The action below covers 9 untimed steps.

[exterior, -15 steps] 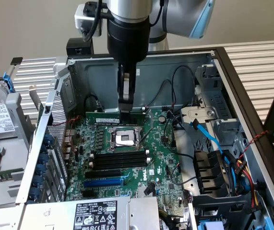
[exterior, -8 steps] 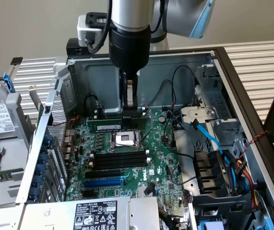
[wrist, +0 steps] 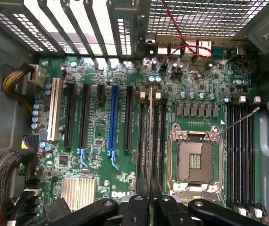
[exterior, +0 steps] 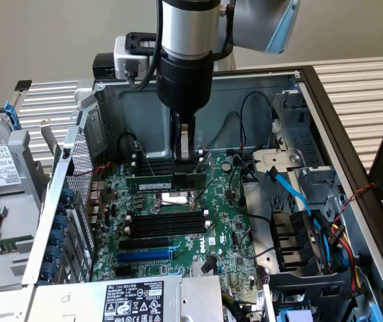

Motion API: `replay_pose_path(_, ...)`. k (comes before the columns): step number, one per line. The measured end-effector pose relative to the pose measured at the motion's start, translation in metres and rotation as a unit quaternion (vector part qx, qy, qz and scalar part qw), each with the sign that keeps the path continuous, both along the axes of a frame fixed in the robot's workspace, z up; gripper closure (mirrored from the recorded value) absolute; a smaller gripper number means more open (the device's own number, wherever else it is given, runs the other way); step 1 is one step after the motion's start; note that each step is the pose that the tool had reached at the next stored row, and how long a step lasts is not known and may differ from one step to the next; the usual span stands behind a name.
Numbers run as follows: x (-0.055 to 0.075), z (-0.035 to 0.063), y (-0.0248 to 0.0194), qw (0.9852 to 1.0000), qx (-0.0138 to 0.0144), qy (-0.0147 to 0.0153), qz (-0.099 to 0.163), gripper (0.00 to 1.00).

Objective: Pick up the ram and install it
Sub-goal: 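Insert the ram into the slot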

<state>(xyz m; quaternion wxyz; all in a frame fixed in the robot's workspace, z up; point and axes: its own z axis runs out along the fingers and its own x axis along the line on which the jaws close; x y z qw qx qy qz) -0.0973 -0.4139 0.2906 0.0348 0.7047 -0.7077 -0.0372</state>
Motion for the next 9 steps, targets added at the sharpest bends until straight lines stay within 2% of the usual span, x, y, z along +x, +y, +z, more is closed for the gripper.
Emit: replay_pose_path(9,-0.001,-0.0164,0.0,1.0,0.0,-0.0008,-0.01,0.86)
